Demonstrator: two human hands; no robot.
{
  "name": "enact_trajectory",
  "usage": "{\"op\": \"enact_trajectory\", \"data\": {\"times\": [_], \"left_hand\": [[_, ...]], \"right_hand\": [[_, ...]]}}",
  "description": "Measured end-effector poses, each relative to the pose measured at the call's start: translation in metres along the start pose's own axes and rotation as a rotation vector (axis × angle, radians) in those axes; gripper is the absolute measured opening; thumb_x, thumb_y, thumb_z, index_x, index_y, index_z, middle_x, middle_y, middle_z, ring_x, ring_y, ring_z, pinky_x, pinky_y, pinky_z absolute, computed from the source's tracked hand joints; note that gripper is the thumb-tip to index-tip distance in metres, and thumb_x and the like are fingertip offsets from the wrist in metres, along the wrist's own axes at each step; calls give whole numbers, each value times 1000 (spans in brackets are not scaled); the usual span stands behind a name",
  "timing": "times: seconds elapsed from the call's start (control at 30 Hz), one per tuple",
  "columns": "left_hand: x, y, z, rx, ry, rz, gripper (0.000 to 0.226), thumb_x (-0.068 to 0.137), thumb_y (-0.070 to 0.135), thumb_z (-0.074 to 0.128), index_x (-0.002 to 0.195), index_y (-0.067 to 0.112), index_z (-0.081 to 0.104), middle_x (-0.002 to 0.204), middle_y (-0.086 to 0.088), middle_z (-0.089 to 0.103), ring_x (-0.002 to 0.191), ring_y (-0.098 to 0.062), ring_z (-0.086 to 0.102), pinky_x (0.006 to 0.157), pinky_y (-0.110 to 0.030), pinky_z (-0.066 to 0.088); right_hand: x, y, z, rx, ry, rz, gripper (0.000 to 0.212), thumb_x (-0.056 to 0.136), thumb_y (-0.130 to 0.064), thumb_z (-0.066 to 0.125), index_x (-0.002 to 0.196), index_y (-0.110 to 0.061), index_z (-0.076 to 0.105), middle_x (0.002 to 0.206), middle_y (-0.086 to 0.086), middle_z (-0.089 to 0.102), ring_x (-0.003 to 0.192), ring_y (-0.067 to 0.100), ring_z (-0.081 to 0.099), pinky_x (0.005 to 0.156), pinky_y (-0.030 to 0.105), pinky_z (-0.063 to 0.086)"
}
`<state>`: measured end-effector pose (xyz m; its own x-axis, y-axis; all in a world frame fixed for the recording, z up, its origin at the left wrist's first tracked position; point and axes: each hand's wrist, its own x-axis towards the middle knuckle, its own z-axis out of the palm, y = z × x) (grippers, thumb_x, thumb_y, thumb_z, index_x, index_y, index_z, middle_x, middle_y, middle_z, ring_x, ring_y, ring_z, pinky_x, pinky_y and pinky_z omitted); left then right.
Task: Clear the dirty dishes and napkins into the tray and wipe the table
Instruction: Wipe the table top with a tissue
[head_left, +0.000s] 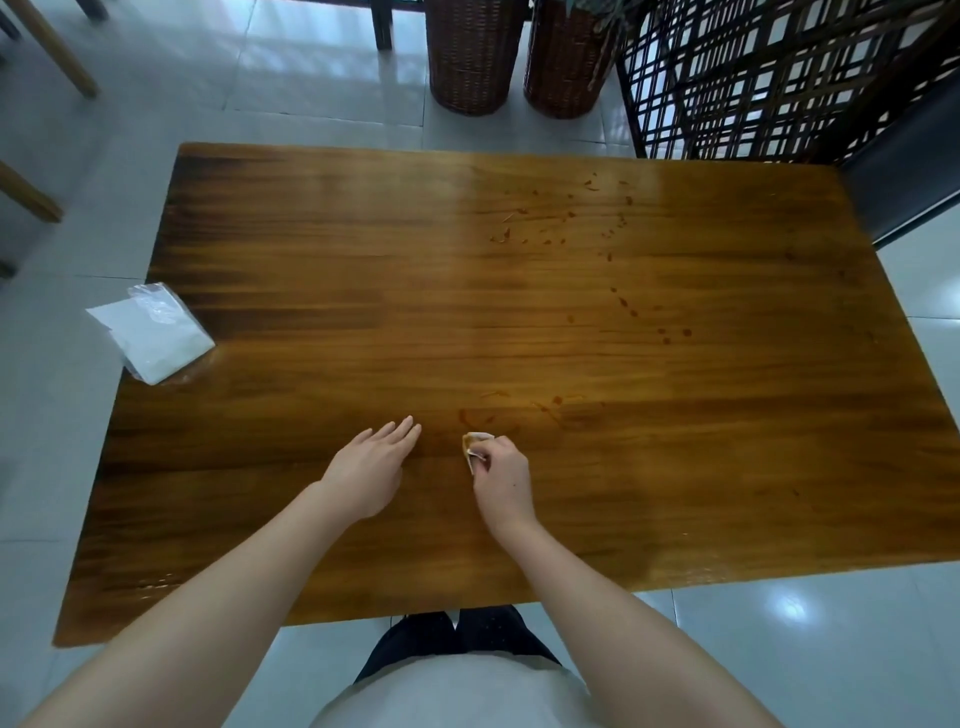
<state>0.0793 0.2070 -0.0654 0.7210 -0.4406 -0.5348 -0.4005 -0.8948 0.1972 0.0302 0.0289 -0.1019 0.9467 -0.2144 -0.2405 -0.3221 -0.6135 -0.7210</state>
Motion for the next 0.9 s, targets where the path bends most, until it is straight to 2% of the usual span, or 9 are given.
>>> {"op": "enact_trajectory", "data": {"times": [0.07, 0.13, 0.2, 0.3, 0.4, 0.47, 0.6, 0.77, 0.9], "left_hand": [[7, -1, -5, 4, -4, 1, 62, 102, 15, 35, 155, 19, 1, 162, 2, 2, 149, -17, 7, 119, -34, 11], [14, -2, -10, 5, -11, 5, 62, 102, 16, 35, 155, 19, 2, 162, 1, 2, 149, -18, 7, 119, -34, 11], [21, -4, -13, 7, -21, 3, 62, 103, 17, 35, 154, 19, 1, 162, 1, 2, 149, -18, 6, 119, -34, 10], [27, -5, -16, 10, -38, -3, 62, 103, 17, 35, 155, 19, 1, 162, 0, 1, 149, -18, 6, 119, -34, 10], [32, -5, -19, 11, -41, -12, 63, 103, 18, 36, 154, 18, 1, 162, 0, 0, 149, -18, 6, 119, -35, 10], [37, -5, -23, 15, -46, -19, 63, 103, 18, 36, 154, 18, 0, 162, 0, -1, 149, -18, 5, 119, -35, 10], [48, -3, -32, 22, -48, -28, 63, 103, 18, 35, 154, 18, 0, 162, 0, -2, 149, -18, 5, 119, -35, 11], [60, 2, -43, 48, -62, -29, 62, 103, 19, 36, 154, 18, 0, 162, -1, -3, 149, -18, 4, 120, -35, 11], [67, 3, -50, 76, -61, -44, 64, 102, 14, 37, 154, 16, 1, 162, -2, -3, 149, -18, 5, 120, -35, 12]], "right_hand": [[7, 7, -8, 3, 26, 17, 18, 94, -9, 55, 104, -12, 71, 97, -11, 54, 89, 0, 50, 73, 6, 40], [18, 20, -26, -10, 75, 48, 16, 93, -9, 57, 98, -9, 72, 95, -5, 57, 86, 6, 52, 78, 16, 47], [33, 36, -52, -32, 167, 115, 15, 92, -8, 58, 96, -6, 72, 97, 4, 62, 89, 16, 58, 83, 30, 51], [51, 68, -95, -84, 354, 249, 16, 90, -4, 60, 99, -1, 72, 101, 15, 66, 94, 29, 62, 87, 38, 52], [59, 90, -123, -61, 473, 439, 19, 90, -2, 59, 105, 1, 70, 110, 18, 66, 102, 30, 62, 90, 42, 53], [60, 90, -122, -48, 484, 479, 20, 91, -3, 58, 108, 0, 69, 113, 16, 65, 104, 29, 61, 89, 39, 54], [54, 58, -87, -9, 392, 349, 18, 93, -6, 57, 105, -1, 70, 112, 13, 64, 102, 25, 61, 87, 33, 52], [34, 15, -29, -21, 79, 16, 17, 93, -7, 57, 103, -8, 70, 100, -2, 60, 91, 6, 54, 81, 13, 42], [24, 15, -19, -81, -37, -159, 17, 93, -7, 57, 104, -10, 69, 100, -2, 62, 93, 8, 56, 83, 15, 46]]}}
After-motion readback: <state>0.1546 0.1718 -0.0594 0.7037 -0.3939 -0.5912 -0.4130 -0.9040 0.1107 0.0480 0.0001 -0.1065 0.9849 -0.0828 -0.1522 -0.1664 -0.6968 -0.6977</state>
